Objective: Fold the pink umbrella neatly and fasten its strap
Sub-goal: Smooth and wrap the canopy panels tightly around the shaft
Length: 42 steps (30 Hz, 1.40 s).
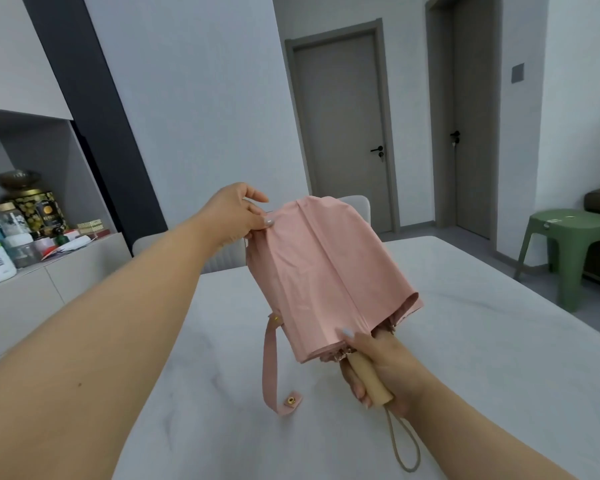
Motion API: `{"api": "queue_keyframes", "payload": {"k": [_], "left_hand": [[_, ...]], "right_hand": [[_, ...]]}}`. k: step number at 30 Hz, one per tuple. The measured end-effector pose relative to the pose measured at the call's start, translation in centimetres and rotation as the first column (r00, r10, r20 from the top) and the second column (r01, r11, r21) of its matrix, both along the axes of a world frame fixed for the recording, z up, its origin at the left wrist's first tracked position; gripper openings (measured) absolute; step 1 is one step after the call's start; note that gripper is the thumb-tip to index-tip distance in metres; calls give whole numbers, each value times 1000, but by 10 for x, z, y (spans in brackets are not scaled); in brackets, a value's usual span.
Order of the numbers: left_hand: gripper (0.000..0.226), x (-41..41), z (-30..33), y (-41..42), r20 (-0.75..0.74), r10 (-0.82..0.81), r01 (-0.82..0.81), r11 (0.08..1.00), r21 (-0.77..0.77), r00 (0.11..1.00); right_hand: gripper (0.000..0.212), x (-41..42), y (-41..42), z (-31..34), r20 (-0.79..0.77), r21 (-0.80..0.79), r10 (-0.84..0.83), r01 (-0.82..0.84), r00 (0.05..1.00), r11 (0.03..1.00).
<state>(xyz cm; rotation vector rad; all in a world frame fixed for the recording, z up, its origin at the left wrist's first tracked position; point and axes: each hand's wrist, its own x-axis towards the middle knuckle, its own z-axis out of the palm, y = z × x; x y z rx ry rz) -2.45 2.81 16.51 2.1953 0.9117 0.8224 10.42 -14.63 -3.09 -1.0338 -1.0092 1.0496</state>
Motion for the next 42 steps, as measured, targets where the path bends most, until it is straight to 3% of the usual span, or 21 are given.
{"api": "queue_keyframes", "payload": {"k": [3, 6, 8, 12, 15, 18, 23, 26, 32, 36, 39, 42], "left_hand": [[37, 5, -6, -1, -4, 146, -145, 985, 99, 989], [36, 12, -13, -16, 101, 383, -391, 838, 380, 918], [39, 20, -27, -36, 164, 354, -386, 766, 515, 921], [47, 47, -75, -67, 17, 234, -202, 795, 572, 972], [64, 61, -106, -68, -74, 219, -183, 927, 328, 973], [85, 66, -121, -67, 78, 117, -114, 992, -50, 990], [114, 64, -126, -55, 324, 168, -17, 907, -421, 931], [110, 58, -128, -49, 421, 226, 82, 797, -599, 879], [48, 50, -132, -52, 570, 255, 243, 717, -654, 781], [34, 49, -132, -54, 624, 291, 250, 733, -632, 725], [33, 50, -131, -53, 638, 315, 235, 743, -627, 703], [32, 53, -133, -52, 634, 322, 224, 746, -627, 703]], "right_hand": [[46, -2, 2, 0, 29, -59, -78, 80, 997, 995], [45, -1, 6, -1, 56, -126, -156, 162, 986, 979], [44, 0, 7, -1, 65, -147, -197, 205, 978, 968], [39, 1, 8, 0, 107, -157, -270, 284, 957, 946], [39, 0, 8, 0, 121, -162, -298, 315, 947, 935], [35, 0, 9, 1, 102, -168, -287, 301, 952, 939], [26, 3, 6, 7, 52, -164, -205, 211, 977, 964], [23, 1, 3, 9, 57, -155, -153, 160, 987, 975], [42, -4, 3, 7, -5, -215, -116, 112, 993, 970], [44, -7, 11, 5, 13, -202, -306, 302, 952, 932], [67, -1, 14, 4, -1, -253, -452, 437, 892, 863], [73, 0, 11, 6, -13, -298, -374, 353, 927, 887]]}}
